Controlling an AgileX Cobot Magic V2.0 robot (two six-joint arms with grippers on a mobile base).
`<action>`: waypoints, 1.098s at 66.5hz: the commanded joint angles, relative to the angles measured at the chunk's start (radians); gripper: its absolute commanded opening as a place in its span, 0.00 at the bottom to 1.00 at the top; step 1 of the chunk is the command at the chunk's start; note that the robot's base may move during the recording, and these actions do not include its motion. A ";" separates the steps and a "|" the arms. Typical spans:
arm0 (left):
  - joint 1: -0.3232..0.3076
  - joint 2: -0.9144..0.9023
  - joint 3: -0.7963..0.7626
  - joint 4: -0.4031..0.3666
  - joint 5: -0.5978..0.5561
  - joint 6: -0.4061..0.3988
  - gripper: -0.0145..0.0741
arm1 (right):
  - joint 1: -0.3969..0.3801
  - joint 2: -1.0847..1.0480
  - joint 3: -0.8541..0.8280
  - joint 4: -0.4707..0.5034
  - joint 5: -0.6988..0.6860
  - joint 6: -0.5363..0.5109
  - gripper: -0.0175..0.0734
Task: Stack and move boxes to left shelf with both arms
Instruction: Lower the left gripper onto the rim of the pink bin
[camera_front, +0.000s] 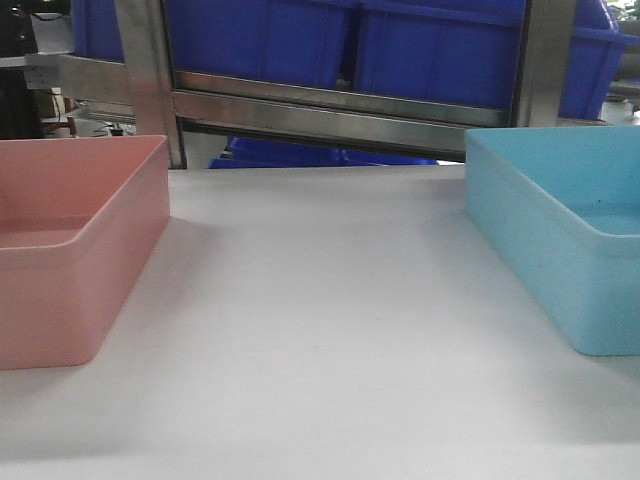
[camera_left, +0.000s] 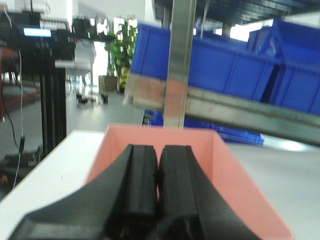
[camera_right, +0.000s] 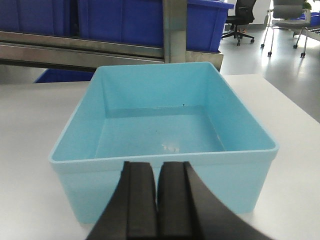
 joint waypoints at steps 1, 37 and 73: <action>0.003 0.006 -0.029 -0.008 -0.105 0.007 0.15 | -0.008 -0.021 -0.020 -0.010 -0.081 -0.008 0.25; 0.007 0.852 -0.943 0.119 0.549 0.022 0.67 | -0.008 -0.021 -0.020 -0.010 -0.081 -0.008 0.25; 0.282 1.637 -1.507 -0.028 0.951 0.179 0.68 | -0.008 -0.021 -0.020 -0.010 -0.081 -0.008 0.25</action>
